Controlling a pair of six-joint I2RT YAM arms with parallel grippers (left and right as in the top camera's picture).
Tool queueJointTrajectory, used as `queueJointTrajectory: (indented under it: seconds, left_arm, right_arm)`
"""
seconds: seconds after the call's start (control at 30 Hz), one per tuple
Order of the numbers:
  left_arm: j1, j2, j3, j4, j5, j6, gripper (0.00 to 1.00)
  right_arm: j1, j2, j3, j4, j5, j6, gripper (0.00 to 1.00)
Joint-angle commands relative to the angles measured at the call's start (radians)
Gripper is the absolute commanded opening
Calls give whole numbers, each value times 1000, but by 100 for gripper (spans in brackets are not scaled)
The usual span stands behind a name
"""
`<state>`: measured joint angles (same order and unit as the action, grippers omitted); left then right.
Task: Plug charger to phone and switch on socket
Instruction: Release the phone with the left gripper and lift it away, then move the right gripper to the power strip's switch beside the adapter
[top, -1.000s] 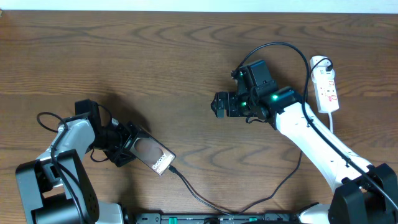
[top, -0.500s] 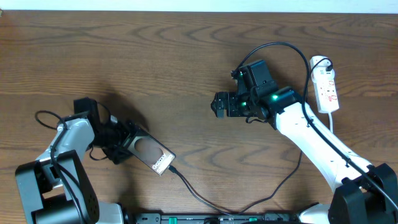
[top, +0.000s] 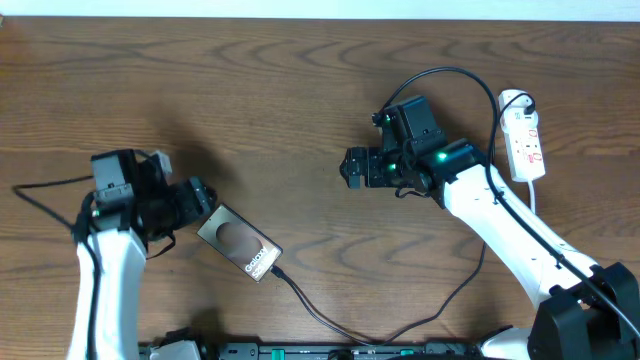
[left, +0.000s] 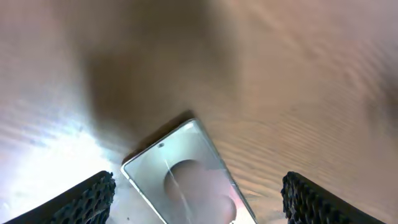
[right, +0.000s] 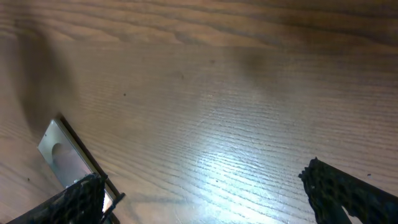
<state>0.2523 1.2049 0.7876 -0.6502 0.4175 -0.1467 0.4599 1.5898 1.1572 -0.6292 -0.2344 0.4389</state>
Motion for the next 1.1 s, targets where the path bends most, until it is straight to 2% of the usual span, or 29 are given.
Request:
queueJointTrajectory:
  seconds: [0.0, 0.2, 0.53, 0.73, 0.83, 0.93, 1.07]
  left_arm:
    - [-49, -121, 13, 6, -12, 113, 86]
    - [-60, -247, 13, 23, -11, 113, 86]
    - [-60, -240, 13, 61, -14, 114, 86]
    - [-87, -275, 16, 95, 8, 290, 86]
    - [-104, -289, 16, 109, 14, 296, 86]
    - [-114, -290, 15, 113, 26, 296, 86]
    - [-114, -278, 15, 113, 27, 295, 86]
  right_arm:
    - [6, -13, 11, 1, 8, -10, 99]
    - [6, -13, 11, -3, 8, -10, 99]
    - [6, -13, 11, -17, 7, -10, 99]
    - [5, -13, 12, -11, -15, -10, 99]
    - [3, -13, 15, -11, -55, -12, 99]
    - [-10, -13, 39, -15, -128, -71, 99]
    - [-63, -13, 176, -151, -169, -133, 99]
